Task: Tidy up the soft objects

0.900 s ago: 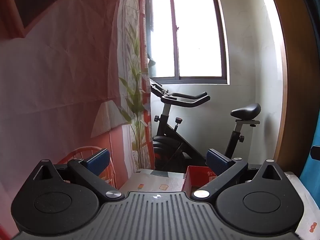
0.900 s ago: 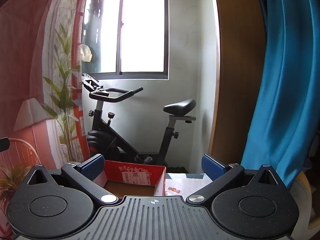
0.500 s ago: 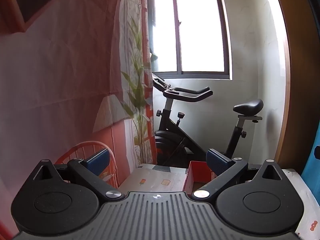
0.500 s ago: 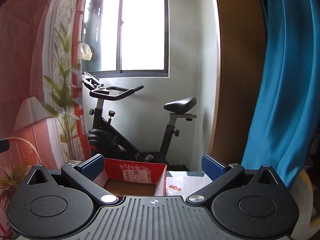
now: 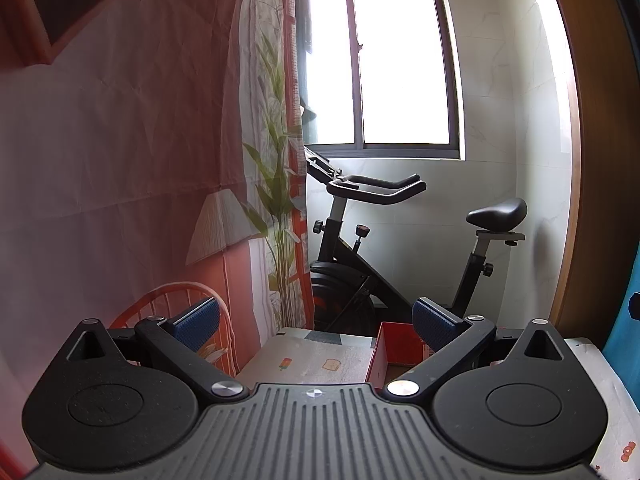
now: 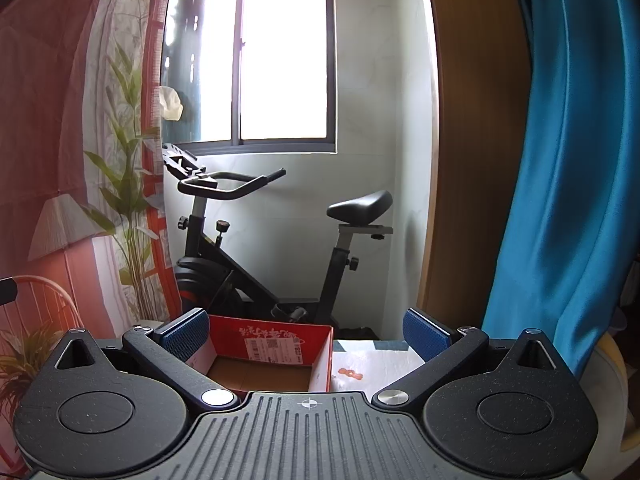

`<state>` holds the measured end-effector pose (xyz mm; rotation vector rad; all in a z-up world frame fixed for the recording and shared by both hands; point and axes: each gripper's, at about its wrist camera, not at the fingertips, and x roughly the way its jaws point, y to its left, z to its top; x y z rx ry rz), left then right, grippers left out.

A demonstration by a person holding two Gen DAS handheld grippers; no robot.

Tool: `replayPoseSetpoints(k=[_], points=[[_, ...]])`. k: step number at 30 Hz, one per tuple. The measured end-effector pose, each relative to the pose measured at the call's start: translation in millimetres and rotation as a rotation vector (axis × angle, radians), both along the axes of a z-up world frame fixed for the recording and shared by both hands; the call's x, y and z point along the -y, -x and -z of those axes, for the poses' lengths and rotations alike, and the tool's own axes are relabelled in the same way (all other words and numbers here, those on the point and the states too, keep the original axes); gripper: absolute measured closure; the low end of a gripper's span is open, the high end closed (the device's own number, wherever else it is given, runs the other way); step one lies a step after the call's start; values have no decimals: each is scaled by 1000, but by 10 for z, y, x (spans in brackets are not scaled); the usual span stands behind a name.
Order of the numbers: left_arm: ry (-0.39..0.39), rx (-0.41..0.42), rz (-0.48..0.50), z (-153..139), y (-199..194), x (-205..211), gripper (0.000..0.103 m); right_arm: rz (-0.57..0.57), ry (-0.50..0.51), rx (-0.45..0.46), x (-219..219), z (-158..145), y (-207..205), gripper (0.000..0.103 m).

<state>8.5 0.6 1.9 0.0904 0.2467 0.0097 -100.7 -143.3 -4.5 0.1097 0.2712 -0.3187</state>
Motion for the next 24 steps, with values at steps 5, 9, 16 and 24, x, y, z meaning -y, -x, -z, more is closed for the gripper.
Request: replayPoseSetpoints(k=[5,9,16,24], points=[[1,-3,-3,14,-3,-12,0,0,-1,1,-4,35,-6,0],[2,-4,-4,16,-1,-21,0,0,-1,0,-1,11,-2,0],[3,-4,-5,14,3,-17,0,-1,0,0,1,-10,8,0],[4,-4,-2,16,10,-17,0,-1,-2,-1,1,-15,11,0]])
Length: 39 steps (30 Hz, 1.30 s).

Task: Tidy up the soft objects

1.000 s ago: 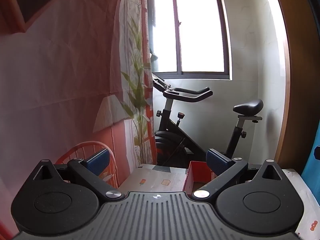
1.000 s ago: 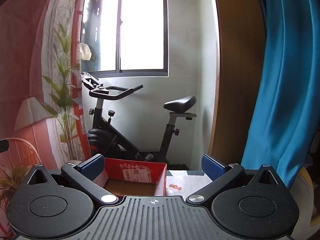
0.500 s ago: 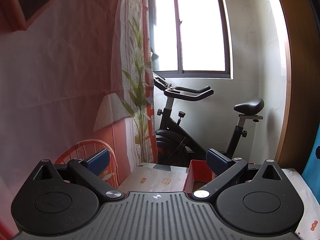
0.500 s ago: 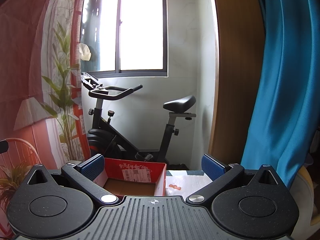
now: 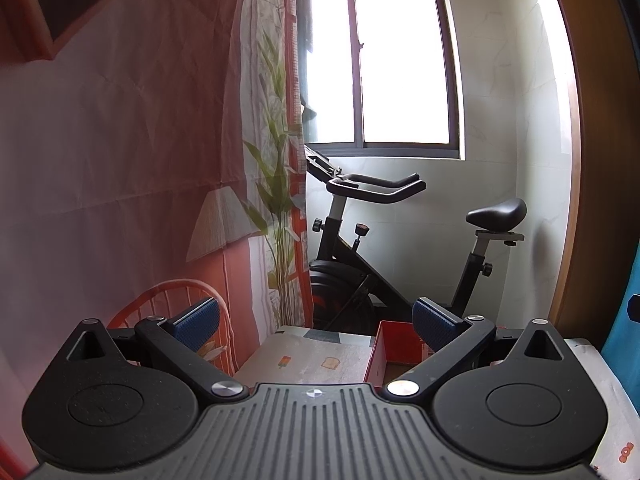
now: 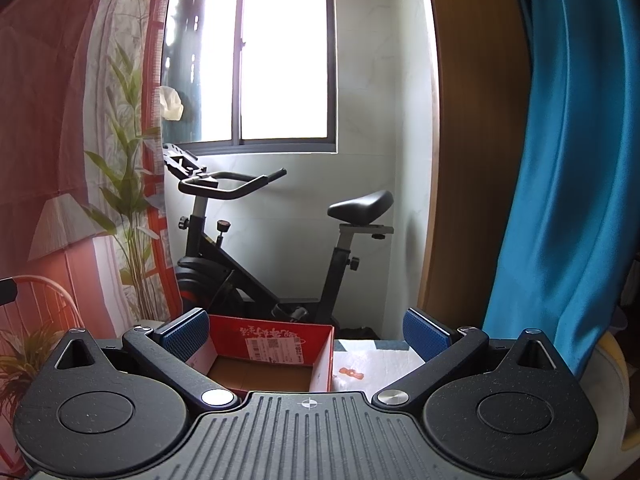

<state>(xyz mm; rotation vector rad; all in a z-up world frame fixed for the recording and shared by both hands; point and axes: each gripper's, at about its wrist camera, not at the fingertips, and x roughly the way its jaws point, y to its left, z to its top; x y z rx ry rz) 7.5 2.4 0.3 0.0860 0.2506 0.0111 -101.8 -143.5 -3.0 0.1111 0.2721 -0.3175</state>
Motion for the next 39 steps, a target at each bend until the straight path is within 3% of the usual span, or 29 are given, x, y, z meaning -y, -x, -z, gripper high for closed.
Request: replayPoseSetpoints(k=[39], points=[[3,-4,4,17,-12,0,0,-35,-28,31,1,-57,81,0]])
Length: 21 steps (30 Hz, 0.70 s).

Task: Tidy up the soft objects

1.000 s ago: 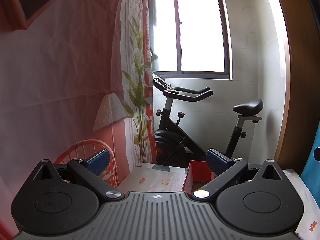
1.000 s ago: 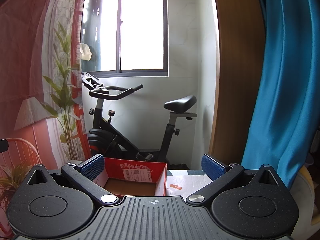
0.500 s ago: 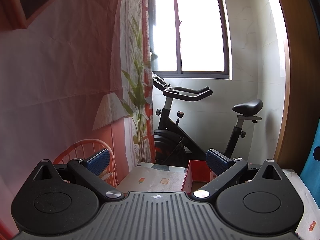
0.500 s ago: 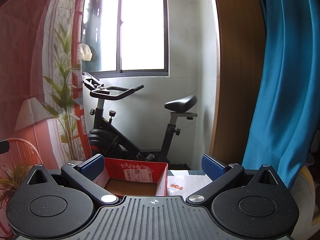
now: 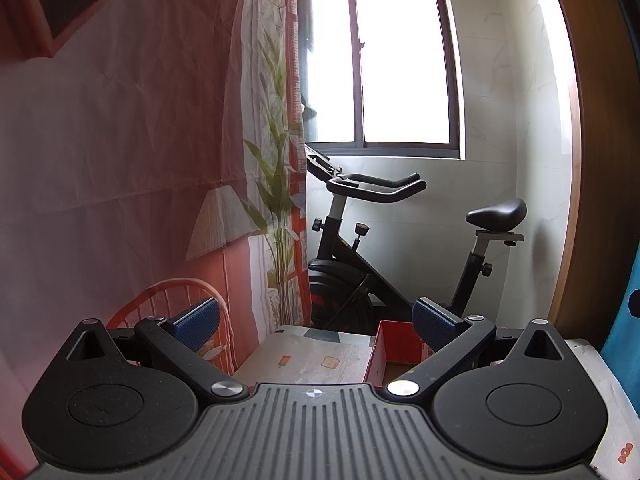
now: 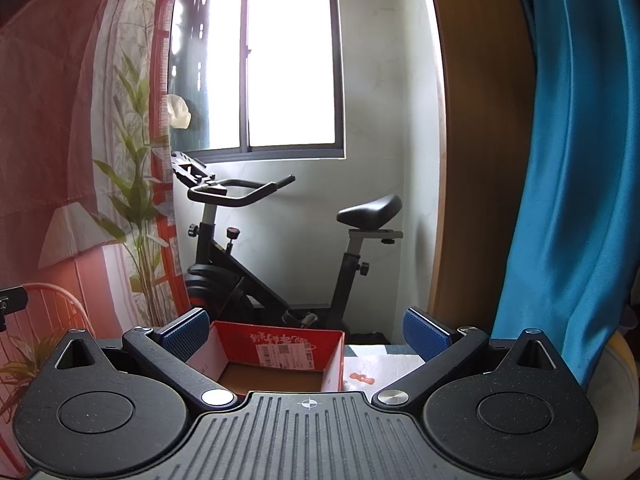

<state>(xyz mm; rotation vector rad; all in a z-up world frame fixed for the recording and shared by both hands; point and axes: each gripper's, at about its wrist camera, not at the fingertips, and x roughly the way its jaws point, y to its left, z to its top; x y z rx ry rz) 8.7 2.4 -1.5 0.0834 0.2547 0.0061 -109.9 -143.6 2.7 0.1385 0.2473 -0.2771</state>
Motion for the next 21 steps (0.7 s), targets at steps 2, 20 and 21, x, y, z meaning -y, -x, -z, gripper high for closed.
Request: replayPoseSetpoints(k=[2,20,21], points=[[1,-9,0,17,-15,1,0,-16,-28,5,18,17,-8,0],[54,-307,118,1117,-750,-212,0,-56,-61,-117,206,1373,-417,0],[67,-328,121,1219,-793,-246,0,-63,-52,-132,191,1481,-434,0]])
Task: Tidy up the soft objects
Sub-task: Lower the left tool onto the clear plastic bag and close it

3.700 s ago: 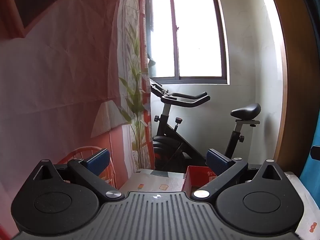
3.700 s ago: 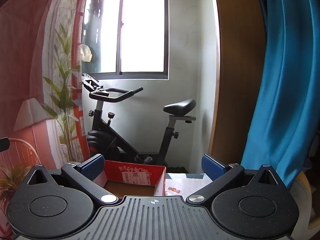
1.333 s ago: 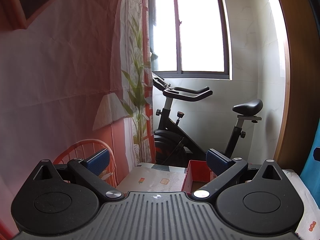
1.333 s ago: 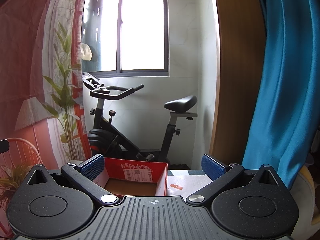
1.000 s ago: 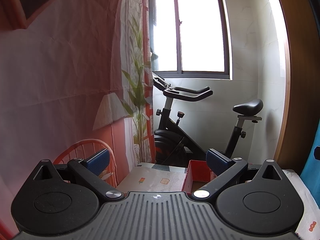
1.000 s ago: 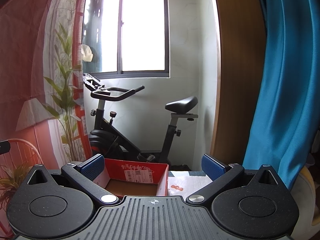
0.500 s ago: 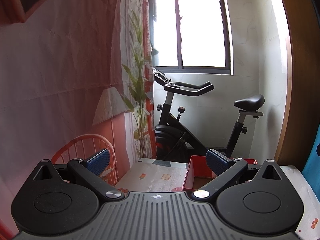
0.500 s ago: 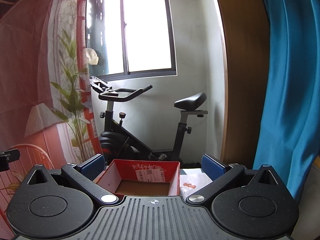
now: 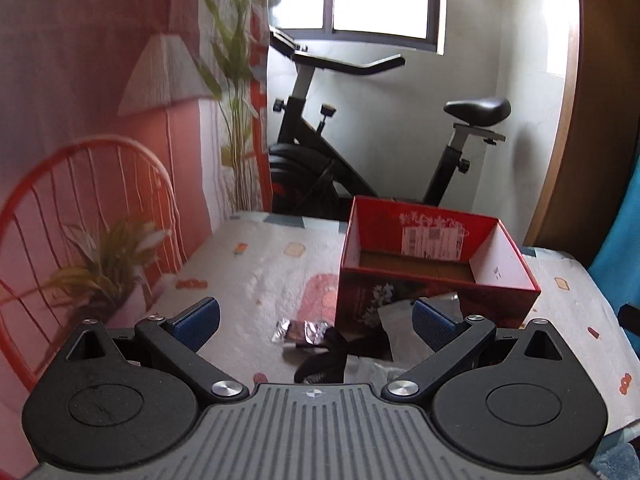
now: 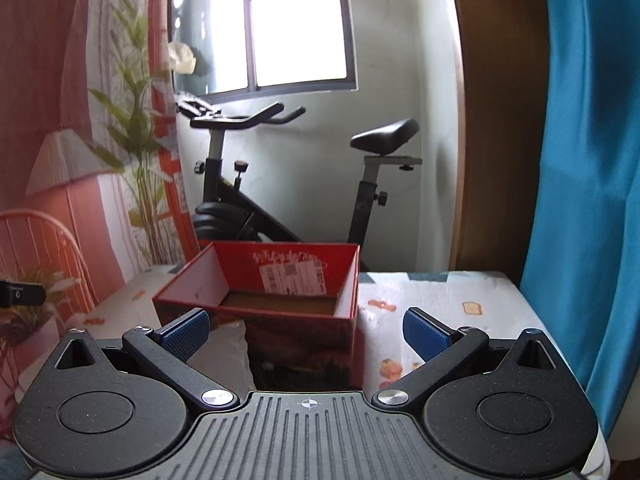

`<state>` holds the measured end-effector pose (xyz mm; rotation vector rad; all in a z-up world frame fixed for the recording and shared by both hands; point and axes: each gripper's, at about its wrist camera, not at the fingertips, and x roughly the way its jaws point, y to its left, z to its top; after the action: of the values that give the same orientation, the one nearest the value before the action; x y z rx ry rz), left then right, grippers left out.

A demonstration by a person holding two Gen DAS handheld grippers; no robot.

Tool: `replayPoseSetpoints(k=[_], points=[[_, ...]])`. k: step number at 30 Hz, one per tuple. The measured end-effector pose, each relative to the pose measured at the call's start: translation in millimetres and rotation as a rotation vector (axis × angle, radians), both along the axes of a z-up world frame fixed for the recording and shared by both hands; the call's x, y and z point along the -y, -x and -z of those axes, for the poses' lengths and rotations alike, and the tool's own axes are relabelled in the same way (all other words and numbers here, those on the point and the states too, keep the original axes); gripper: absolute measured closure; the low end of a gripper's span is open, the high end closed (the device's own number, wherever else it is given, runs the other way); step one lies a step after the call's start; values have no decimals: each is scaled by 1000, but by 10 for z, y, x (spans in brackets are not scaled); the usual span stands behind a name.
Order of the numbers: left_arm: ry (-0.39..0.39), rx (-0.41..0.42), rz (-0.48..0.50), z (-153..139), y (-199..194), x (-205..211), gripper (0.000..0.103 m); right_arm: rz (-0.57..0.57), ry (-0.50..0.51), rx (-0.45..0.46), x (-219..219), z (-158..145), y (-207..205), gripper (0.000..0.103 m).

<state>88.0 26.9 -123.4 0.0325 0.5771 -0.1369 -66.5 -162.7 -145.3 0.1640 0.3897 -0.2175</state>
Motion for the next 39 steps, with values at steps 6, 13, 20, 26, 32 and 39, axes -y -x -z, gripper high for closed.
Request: replayPoseSetpoints(k=[6,13,20,26,32,39], points=[[-86,-75,-9,542,-210,1,0,-24,12,-95,-57,521,-147,0],[-100,-149,57,1010,-322,143,0,-30,-3,-187,-6,945,-289,0],[-106,-214,93,1387,-394,213,0,-48,-110,-302,87,1401,-409,0],[-58,-270,138,1657,-474,262,0,-79,-175,-366,107,1641,-493,5],[-35,-288,181,1811,-526,374,1,-141,-143,-371,9,1729,-593,17],[-5,-311,188,1860,-537,384,1,-175,-171,-364,12,1772,-648,20]])
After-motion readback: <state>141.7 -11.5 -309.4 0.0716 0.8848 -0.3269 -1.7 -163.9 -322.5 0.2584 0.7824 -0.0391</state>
